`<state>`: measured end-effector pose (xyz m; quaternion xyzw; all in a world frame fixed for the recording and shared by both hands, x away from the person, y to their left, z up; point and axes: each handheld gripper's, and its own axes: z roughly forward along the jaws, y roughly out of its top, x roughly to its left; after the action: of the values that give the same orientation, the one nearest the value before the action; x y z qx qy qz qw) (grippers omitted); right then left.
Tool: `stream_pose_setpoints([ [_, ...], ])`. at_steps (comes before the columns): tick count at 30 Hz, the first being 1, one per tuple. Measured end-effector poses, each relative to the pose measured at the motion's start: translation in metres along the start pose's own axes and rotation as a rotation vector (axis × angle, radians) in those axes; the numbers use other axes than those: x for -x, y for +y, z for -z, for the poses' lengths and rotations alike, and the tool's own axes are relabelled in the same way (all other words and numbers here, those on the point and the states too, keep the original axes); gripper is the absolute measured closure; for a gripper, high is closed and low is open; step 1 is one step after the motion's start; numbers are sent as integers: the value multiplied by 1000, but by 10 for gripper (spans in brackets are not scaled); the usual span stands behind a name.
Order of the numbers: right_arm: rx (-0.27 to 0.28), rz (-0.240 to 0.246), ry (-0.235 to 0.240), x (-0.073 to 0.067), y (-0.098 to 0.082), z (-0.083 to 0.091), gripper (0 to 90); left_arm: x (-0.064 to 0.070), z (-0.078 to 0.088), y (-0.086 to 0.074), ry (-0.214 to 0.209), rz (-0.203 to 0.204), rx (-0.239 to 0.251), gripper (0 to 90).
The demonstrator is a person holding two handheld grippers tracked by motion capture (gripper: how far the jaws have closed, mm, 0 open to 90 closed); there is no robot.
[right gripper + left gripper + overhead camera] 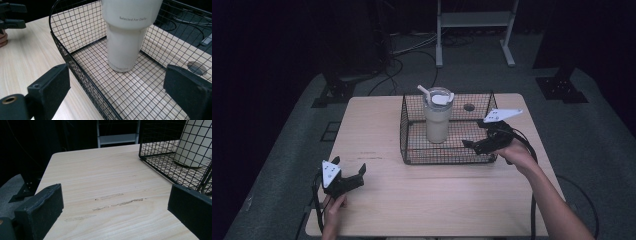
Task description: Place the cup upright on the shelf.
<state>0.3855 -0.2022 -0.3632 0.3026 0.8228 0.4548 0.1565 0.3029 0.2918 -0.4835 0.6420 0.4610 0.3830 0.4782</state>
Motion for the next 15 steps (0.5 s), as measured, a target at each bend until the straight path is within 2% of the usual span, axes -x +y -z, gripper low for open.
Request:
stream_pose_setpoints([
  [15, 2, -3, -6, -8, -27, 21, 62, 0, 0, 0, 1, -4, -3, 0],
])
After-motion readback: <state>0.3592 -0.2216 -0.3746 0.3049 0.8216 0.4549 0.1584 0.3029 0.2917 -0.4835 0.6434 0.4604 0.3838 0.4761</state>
